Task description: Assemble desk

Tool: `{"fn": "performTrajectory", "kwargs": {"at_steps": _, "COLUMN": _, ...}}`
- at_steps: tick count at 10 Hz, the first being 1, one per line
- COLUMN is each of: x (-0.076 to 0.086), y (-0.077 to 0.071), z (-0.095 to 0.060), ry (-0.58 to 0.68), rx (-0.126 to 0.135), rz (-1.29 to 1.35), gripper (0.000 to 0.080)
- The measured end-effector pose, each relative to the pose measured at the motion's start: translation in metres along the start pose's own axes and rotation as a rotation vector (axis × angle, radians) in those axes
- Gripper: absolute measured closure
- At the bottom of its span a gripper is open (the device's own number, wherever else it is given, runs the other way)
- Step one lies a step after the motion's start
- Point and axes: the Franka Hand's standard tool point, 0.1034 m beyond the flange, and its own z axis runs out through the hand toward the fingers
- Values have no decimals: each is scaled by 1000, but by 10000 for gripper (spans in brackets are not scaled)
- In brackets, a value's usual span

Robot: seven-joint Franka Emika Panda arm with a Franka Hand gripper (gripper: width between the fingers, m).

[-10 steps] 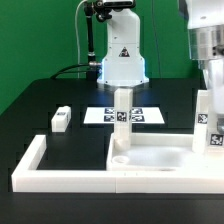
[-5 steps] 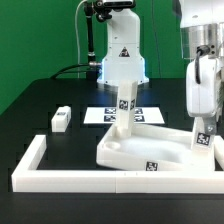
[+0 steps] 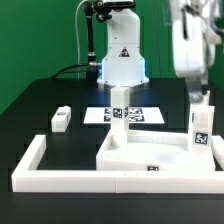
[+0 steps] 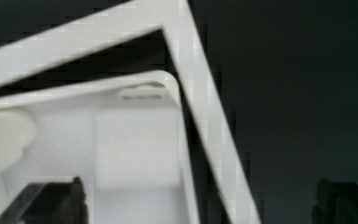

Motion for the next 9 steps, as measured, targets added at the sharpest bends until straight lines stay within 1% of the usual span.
{"fn": "performTrajectory", "kwargs": {"at_steps": 2, "x": -2, "y": 3, "z": 6, "ry": 5, "rx": -5, "rz": -7, "gripper": 151}}
{"fn": "performTrajectory", "kwargs": {"at_steps": 6, "x": -1, "y": 3, "z": 6, "ry": 7, "rx": -5, "rz": -15, "gripper": 151}}
{"fn": "performTrajectory", "kwargs": {"at_steps": 7, "x": 9, "y": -1, "z": 0, "ry": -1, "rx": 19, "rz": -112, "gripper": 151}}
{"fn": "performTrajectory", "kwargs": {"at_steps": 8, "x": 28, "y": 0, "z": -13, "ry": -14, "rx": 24, "rz": -174, "gripper": 151}}
{"fn": "performTrajectory", "kwargs": {"at_steps": 9, "x": 53, "y": -1, "z": -30, "ry": -20, "rx": 32, "rz": -315, "gripper": 151}}
